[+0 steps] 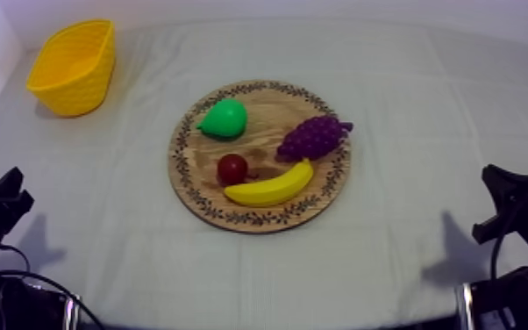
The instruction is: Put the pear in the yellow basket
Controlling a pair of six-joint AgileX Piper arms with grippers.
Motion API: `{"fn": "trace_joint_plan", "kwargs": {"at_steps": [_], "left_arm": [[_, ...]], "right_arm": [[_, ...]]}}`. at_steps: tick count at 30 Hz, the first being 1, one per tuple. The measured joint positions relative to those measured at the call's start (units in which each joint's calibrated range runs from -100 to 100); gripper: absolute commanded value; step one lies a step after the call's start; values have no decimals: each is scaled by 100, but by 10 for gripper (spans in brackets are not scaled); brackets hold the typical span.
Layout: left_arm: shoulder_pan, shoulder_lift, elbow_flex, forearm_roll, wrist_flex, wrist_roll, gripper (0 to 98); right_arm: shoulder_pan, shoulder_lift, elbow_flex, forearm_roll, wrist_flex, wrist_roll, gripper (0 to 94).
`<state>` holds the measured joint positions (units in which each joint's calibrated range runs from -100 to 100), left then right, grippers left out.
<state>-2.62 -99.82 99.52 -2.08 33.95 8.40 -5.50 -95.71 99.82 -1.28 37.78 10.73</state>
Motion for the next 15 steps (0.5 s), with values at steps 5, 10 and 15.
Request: {"fn": "trace_joint_plan", "kwargs": {"at_steps": [5, 10, 15], "left_arm": [[0, 0, 0, 0, 0, -14, 0], [78, 0, 0, 5, 8, -65, 0], [321, -6, -26, 35, 59, -308, 0]], "right_arm": [[0, 0, 0, 0, 0, 0, 4], [0, 0, 0, 0, 0, 0, 4], [0, 0, 0, 0, 0, 0, 4]]}}
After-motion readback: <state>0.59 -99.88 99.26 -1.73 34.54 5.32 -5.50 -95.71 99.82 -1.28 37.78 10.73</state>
